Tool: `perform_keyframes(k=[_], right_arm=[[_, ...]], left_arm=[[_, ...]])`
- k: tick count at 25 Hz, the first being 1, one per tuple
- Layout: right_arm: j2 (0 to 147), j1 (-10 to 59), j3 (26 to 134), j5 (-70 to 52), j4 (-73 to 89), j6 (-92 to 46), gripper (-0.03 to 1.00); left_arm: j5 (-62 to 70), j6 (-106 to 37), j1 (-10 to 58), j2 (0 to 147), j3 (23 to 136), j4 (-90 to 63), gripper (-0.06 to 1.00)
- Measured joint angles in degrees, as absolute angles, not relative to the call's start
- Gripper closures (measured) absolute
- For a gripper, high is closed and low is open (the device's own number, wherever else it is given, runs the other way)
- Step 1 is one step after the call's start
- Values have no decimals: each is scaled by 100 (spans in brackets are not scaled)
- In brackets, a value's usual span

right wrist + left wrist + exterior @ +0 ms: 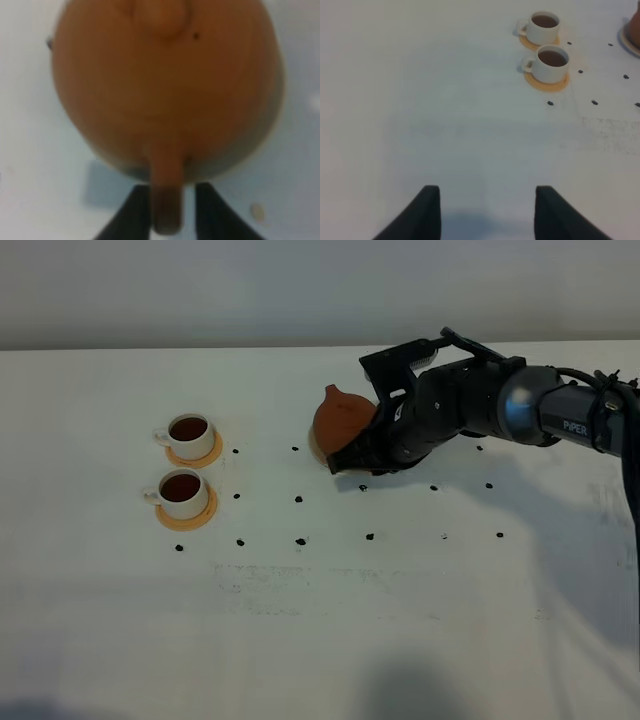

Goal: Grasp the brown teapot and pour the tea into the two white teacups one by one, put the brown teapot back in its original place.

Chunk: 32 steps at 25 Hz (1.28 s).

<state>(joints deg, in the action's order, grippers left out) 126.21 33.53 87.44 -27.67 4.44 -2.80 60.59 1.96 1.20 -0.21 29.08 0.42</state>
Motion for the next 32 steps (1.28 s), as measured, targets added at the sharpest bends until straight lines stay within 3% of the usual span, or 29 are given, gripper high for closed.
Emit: perform_keyframes(k=[4, 9, 14, 22, 32], right_arm=[[12576, 3349, 8744, -2886, 203, 0, 51], [11998, 3342, 8744, -3314, 0, 111, 41], [11243, 3287, 8744, -4116, -262, 123, 43], [9927, 3243, 8712, -5433, -591, 244, 57], [7648, 3089, 6980, -5009, -1218, 1229, 60]], left_arm=[[6059, 196, 120, -21, 2908, 42, 50], [6059, 196, 120, -21, 2908, 42, 50], [6059, 196, 120, -21, 2908, 42, 50], [6059, 196, 120, -21, 2908, 42, 50], [6059, 196, 120, -21, 2908, 42, 50]])
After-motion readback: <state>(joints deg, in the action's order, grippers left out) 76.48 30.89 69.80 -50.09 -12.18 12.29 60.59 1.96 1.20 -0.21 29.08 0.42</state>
